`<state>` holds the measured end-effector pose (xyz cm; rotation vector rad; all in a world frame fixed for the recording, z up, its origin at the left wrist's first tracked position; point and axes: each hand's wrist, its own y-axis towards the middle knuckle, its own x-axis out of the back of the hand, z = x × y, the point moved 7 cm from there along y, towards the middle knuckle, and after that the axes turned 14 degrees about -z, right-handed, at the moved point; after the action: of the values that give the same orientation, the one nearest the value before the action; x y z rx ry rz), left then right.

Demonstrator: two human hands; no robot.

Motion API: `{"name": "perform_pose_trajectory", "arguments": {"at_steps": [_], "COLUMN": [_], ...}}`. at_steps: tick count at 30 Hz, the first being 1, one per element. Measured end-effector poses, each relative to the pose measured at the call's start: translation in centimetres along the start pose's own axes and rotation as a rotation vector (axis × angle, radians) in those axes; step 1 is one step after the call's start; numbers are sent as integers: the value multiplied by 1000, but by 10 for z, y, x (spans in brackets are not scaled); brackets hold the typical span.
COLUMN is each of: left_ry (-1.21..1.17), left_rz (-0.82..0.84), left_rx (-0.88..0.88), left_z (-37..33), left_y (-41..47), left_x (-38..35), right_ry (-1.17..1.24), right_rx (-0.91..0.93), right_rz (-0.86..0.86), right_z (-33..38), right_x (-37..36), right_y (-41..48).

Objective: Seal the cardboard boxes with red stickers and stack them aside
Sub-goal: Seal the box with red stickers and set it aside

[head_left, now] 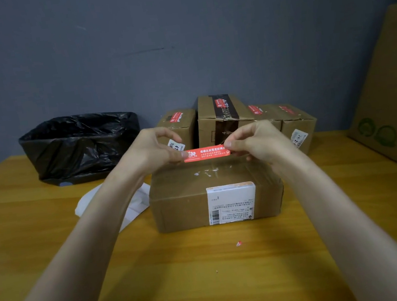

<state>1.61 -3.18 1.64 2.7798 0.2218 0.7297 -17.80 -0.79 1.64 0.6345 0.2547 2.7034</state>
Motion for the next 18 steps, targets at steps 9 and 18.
{"name": "perform_pose_trajectory", "arguments": {"at_steps": [9, 18], "left_ry": [88, 108], "left_rz": [21, 63], "left_rx": [78, 94], "left_z": [14, 16], "left_y": [6, 4], "left_x": [-8, -19], "right_ry": [-100, -151], "right_rx": [-78, -73], "right_rz": [2, -5], "right_z": [-10, -16], "right_x": [-2, -5], "right_y": [7, 10]}}
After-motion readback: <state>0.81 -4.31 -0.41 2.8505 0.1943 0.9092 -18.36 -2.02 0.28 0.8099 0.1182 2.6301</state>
